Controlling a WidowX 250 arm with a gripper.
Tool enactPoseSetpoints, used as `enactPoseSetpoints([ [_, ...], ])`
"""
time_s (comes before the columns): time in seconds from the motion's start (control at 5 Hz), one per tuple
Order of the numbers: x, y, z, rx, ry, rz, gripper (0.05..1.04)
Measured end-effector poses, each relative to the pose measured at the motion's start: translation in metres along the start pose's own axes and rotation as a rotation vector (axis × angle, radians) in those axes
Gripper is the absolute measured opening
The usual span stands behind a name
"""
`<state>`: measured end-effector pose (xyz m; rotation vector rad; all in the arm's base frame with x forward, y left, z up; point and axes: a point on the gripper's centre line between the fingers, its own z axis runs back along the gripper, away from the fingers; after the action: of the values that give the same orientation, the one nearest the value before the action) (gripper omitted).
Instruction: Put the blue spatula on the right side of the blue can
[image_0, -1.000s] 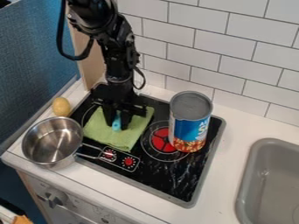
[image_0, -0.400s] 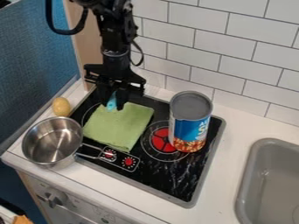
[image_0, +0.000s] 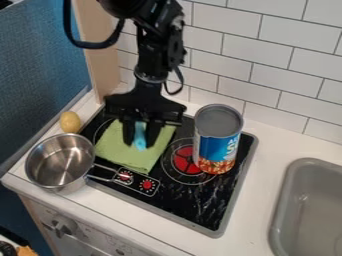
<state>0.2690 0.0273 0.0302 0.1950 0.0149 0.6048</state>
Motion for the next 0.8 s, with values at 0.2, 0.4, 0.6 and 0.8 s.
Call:
enactPoseSetpoints([
  [0.2, -0.028, -0.007, 0.003, -0.055, 0.069, 0.225, 0.345],
  [0.4, -0.052, -0.030, 0.007, -0.044, 0.067, 0.214, 0.345],
  [0.6, -0.071, -0.047, 0.005, -0.041, 0.088, 0.171, 0.345],
  [0.8, -0.091, -0.069, 0.005, -0.071, 0.089, 0.127, 0.345],
])
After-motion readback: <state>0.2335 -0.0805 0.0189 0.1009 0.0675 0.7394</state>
